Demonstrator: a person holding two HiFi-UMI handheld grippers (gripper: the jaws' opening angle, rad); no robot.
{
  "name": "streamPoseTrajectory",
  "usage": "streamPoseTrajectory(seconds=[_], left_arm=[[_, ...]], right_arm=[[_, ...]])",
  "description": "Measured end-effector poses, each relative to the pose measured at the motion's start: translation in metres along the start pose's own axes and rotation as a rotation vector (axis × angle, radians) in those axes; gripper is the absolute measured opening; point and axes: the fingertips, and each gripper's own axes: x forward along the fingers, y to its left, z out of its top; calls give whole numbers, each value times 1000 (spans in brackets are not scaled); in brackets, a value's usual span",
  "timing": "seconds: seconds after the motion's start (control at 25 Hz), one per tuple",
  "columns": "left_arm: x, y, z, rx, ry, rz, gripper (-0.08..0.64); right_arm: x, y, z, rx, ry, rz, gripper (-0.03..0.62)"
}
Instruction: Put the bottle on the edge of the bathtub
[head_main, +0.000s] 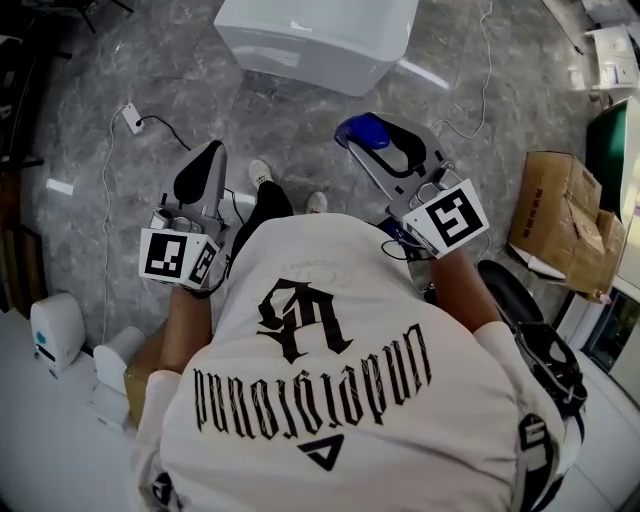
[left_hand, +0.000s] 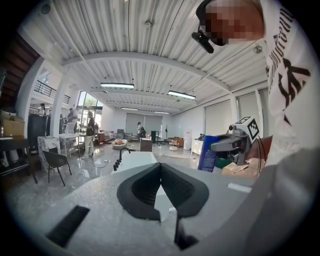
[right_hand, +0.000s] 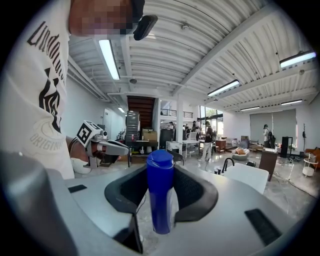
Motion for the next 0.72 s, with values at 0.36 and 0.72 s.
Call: streamPoseTrajectory(seconds=[0.36,0.72], left_arm=[[21,55,4,-19,0,-8,15],[34,150,12,-39,-7,-15,15]], right_arm=[[56,-19,8,3,24,-1,157],[145,-36,33,-3,36,-25,156]])
